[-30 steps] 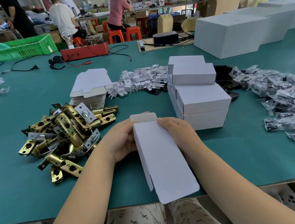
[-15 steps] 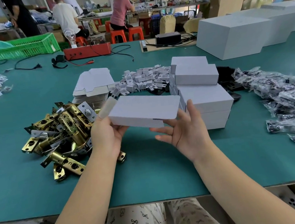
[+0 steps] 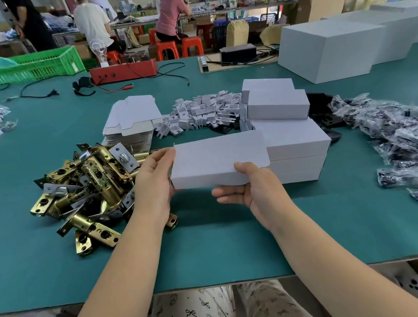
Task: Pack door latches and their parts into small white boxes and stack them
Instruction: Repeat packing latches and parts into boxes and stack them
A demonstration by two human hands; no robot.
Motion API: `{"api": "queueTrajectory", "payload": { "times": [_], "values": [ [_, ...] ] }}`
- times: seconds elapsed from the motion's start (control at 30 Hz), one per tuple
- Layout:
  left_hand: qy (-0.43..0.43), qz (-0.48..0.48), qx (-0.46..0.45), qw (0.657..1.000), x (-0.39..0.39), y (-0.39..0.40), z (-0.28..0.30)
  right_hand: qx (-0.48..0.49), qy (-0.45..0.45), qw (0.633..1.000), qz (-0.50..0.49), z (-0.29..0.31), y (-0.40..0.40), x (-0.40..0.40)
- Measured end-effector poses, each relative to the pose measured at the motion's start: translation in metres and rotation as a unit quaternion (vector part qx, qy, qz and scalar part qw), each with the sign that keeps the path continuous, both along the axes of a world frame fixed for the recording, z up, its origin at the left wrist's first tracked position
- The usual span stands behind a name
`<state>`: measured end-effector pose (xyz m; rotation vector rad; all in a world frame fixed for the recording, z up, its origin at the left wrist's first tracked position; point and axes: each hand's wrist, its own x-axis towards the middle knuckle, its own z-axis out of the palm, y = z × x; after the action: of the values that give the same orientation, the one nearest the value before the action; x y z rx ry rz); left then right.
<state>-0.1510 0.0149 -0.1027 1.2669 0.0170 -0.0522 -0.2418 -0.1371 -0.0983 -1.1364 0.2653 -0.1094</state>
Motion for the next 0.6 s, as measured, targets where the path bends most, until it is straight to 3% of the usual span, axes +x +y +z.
{"api": "queueTrajectory", "payload": {
  "times": [0.17,0.37,0.6],
  "values": [
    [0.063,0.001,0.005,0.998,-0.0021,-0.0018,0.0048,-0.007,-0.013,0.999,-0.03,0.0004,-0.0011,0.0002],
    [0.018,-0.049,-0.03,0.998,-0.0029,0.0016,0.0035,0.027,-0.032,0.999,-0.026,-0.0006,0.0013,0.0009],
    [0.04,-0.096,-0.104,0.989,-0.0025,-0.0013,0.0038,-0.077,-0.033,0.996,0.016,-0.0068,0.0067,-0.0027]
  ]
}}
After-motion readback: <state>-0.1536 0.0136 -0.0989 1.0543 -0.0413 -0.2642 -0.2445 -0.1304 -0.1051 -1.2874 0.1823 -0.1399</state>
